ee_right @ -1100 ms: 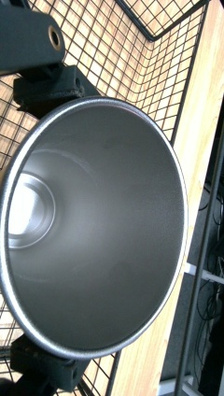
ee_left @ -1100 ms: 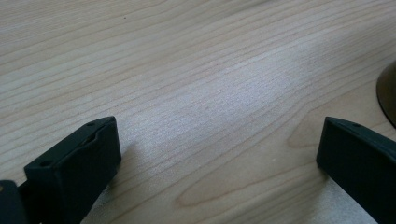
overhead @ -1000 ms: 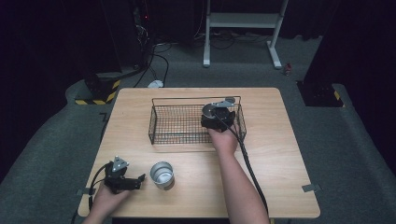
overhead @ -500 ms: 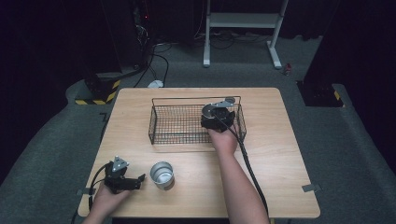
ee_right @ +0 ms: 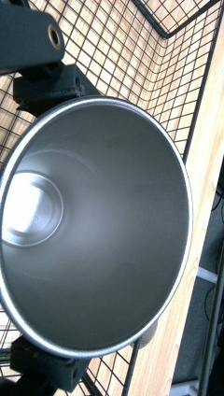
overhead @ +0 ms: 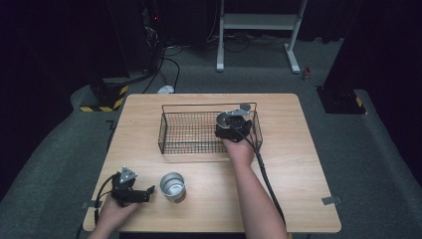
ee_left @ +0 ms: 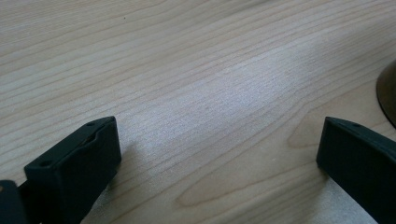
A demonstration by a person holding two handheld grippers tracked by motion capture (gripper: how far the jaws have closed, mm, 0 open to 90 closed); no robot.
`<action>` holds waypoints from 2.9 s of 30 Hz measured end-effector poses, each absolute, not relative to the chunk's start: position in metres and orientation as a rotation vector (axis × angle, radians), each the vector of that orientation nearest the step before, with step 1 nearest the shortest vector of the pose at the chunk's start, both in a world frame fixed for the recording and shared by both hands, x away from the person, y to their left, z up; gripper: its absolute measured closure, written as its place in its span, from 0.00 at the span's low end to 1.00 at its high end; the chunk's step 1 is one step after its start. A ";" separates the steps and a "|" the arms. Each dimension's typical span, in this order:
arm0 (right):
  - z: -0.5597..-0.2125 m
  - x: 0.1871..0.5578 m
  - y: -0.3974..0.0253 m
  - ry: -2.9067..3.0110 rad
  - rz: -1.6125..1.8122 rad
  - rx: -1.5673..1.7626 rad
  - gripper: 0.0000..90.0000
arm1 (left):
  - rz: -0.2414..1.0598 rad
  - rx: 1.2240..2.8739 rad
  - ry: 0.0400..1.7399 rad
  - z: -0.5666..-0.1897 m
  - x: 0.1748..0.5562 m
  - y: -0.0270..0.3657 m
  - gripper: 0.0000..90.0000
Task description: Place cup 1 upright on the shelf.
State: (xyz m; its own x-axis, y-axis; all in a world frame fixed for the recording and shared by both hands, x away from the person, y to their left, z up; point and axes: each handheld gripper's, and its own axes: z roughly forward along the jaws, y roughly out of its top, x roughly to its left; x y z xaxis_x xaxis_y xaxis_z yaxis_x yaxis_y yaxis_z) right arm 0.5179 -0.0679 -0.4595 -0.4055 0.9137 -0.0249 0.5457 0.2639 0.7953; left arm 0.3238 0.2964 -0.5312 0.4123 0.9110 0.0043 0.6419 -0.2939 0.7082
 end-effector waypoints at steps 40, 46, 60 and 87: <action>-0.460 0.510 -0.073 2.054 1.002 1.318 0.11 | 0.550 2.038 1.315 -0.531 0.324 0.296 0.00; -0.456 0.505 -0.076 2.040 1.016 1.315 0.11 | 0.549 2.038 1.316 -0.531 0.324 0.296 0.00; -0.454 0.474 -0.096 2.042 1.084 1.287 0.11 | 0.549 2.040 1.314 -0.531 0.324 0.296 0.00; -0.472 0.388 -0.143 2.068 1.137 1.237 0.11 | 0.551 2.037 1.315 -0.531 0.323 0.296 0.00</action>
State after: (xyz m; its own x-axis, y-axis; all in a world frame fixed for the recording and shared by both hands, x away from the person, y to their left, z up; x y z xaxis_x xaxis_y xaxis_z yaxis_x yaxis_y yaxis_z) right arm 0.3878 -0.1426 -0.4718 -0.4814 0.8763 0.0173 0.4844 0.2496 0.8385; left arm 0.3232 0.2962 -0.5313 0.4103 0.9119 0.0028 0.6420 -0.2911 0.7093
